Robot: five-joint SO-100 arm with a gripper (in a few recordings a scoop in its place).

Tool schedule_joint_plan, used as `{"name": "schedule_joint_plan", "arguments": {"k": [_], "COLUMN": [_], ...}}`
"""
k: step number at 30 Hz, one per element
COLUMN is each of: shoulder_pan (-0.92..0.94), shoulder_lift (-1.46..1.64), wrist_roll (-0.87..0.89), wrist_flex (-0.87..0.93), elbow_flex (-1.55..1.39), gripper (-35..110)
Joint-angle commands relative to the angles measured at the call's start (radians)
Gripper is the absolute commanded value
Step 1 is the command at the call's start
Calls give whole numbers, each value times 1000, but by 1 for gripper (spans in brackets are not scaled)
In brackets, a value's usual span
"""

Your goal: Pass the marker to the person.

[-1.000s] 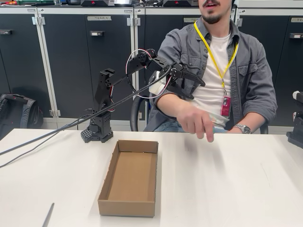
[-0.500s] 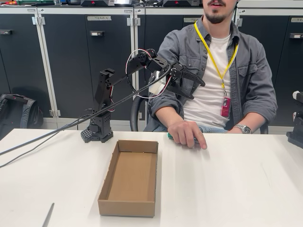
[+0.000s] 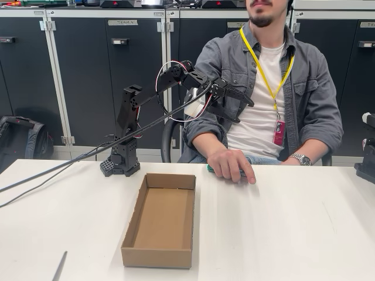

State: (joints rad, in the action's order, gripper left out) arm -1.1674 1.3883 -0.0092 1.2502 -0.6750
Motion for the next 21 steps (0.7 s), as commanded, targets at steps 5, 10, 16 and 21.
{"name": "schedule_joint_plan", "arguments": {"k": [5,10,16,21], "shoulder_pan": [5,5,8,9], "shoulder_lift": [98,100,106,110], "wrist_roll": [2,2,2,2], "wrist_flex": [-3,-2,5,6], "elbow_flex": [34,32,26,23], "gripper": [35,35,35,35]}}
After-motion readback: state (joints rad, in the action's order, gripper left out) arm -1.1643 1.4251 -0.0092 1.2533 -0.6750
